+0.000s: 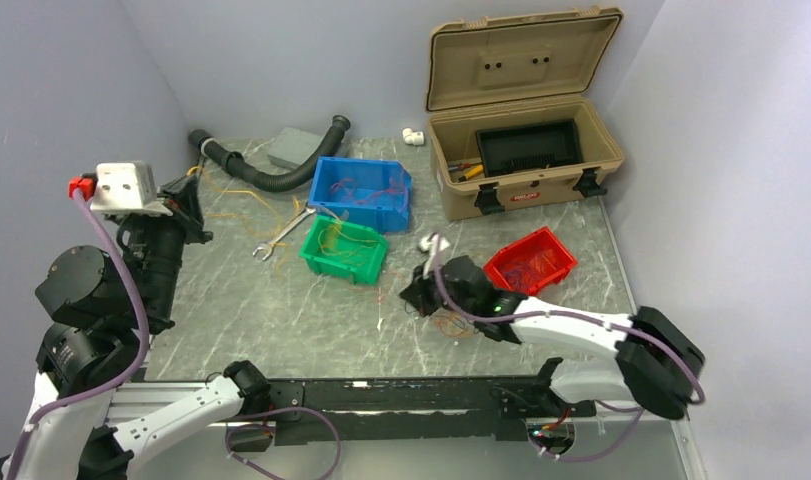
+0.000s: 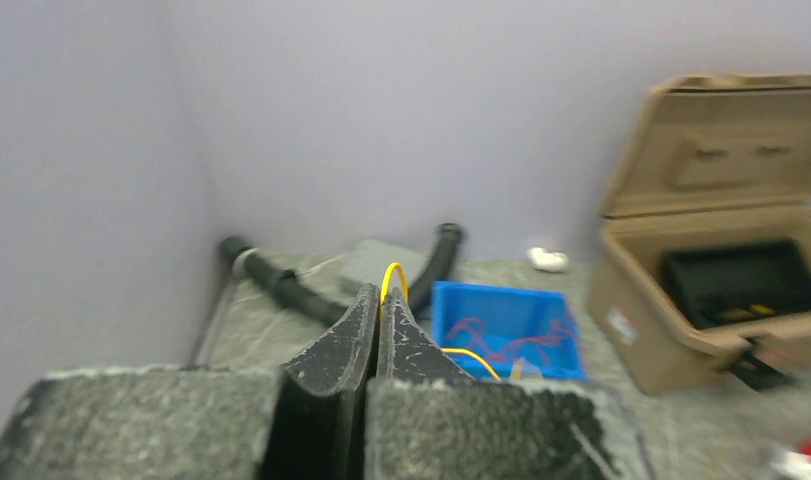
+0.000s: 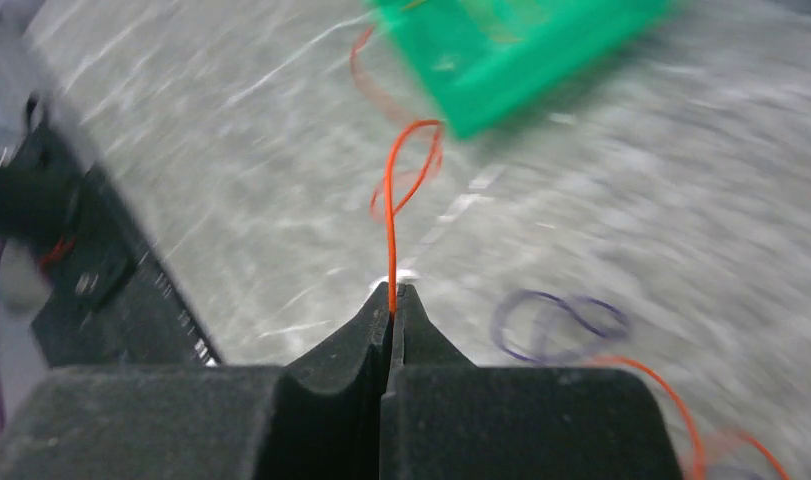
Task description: Untangle the cables
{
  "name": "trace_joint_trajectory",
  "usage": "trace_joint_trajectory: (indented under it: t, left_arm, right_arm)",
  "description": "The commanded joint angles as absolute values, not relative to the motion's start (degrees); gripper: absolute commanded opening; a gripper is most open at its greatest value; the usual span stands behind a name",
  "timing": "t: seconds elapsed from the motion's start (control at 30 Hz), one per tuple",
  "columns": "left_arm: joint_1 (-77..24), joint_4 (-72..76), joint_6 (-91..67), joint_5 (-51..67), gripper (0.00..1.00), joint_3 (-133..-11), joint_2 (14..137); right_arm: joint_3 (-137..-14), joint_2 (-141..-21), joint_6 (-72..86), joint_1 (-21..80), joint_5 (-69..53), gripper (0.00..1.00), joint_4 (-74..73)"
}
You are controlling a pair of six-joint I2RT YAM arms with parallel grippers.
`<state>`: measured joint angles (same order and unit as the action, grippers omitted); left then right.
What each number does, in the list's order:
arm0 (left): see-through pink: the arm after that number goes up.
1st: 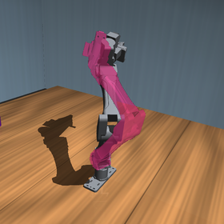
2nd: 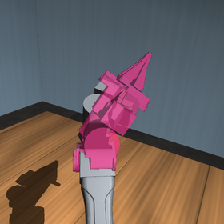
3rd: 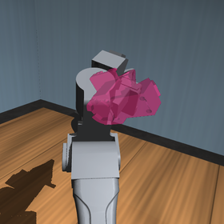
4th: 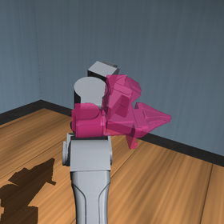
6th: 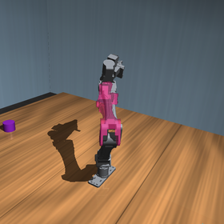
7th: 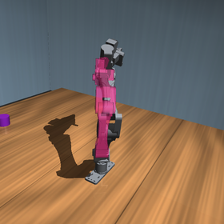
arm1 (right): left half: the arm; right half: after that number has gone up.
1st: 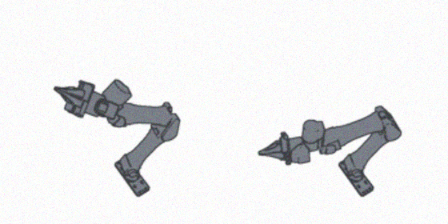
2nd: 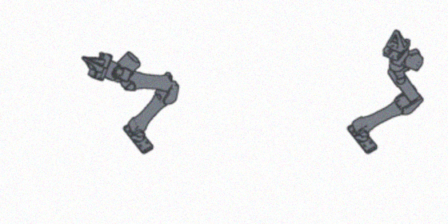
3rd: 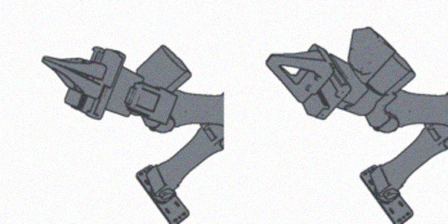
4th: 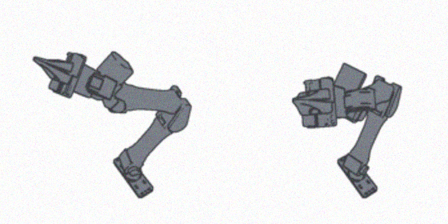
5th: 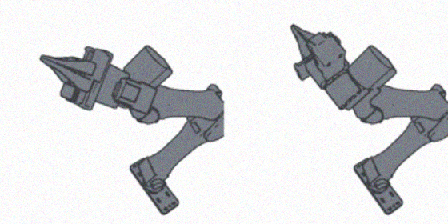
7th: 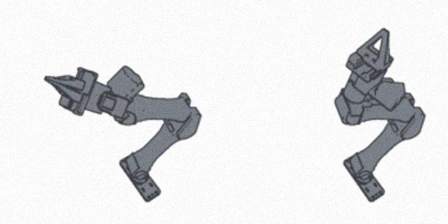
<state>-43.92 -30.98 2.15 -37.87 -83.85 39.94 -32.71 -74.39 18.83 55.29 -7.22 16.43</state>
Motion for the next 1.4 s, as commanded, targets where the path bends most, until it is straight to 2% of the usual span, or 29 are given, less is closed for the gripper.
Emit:
trace_joint_trajectory:
  t: [0.0, 0.1, 0.17, 0.3, 0.43, 0.47, 0.5, 0.53, 0.57, 0.6, 0.63, 0.7, 0.97, 1.37]
  left_arm:
    - [-43.98, -23.76, 7.46, -60.37, 0.00, -80.79, 36.90]
    - [-43.97, -23.26, 7.81, -61.24, 0.00, -80.29, 35.83]
    - [-43.99, -24.89, 6.19, -55.87, 0.00, -80.39, 35.42]
    - [-44.00, -25.05, 4.42, -39.90, 0.00, -79.51, 35.27]
    - [-43.99, -28.61, 2.79, -28.56, 0.00, -83.12, 39.24]
    - [-44.01, -29.87, 1.75, -27.28, 0.00, -84.51, 40.29]
    - [-43.99, -30.99, 0.56, -26.07, 0.00, -85.69, 41.21]
    - [-44.03, -31.34, -1.94, -24.86, 0.00, -86.37, 41.95]
    - [-44.01, -31.39, -3.22, -23.03, 0.00, -86.72, 42.46]
    - [-43.96, -31.23, -4.20, -21.07, 0.00, -86.70, 42.90]
    - [-43.95, -30.95, -5.08, -19.28, 0.00, -86.60, 43.38]
    - [-43.96, -30.37, -6.58, -16.47, 0.00, -86.04, 44.31]
    - [-43.99, -23.37, -14.86, -10.98, 0.00, -80.16, 47.94]
    - [-43.86, -23.63, -13.76, -19.88, 0.00, -80.61, 56.82]
  right_arm:
    - [-29.06, -64.35, 33.91, 48.44, 14.77, 0.00, 6.82]
    - [-31.34, -59.45, 48.07, 45.51, 34.31, 0.00, -16.42]
    - [-31.29, -56.09, 44.39, 44.47, 32.38, 0.00, -17.69]
    - [-28.55, -49.40, 34.89, 44.47, 21.22, 0.01, -8.65]
    - [-27.73, -46.61, 32.34, 44.47, 17.50, 0.11, -3.97]
    - [-28.03, -46.58, 31.86, 44.47, 17.36, 0.17, -3.84]
    - [-28.37, -46.80, 31.06, 44.47, 16.61, 0.33, -3.58]
    - [-28.88, -47.17, 30.09, 44.43, 15.63, 0.59, -3.40]
    - [-29.43, -48.03, 29.34, 44.52, 14.82, 0.78, -3.68]
    - [-30.30, -48.74, 28.90, 44.50, 14.53, 0.87, -4.26]
    - [-30.95, -49.50, 28.41, 44.52, 14.07, 0.90, -4.64]
    - [-32.07, -50.23, 27.32, 44.47, 13.06, 0.93, -5.03]
    - [-31.11, -46.60, 25.65, 44.52, 10.95, 0.94, -2.63]
    - [-31.33, -40.07, 24.67, 44.45, 10.44, 0.94, -6.85]
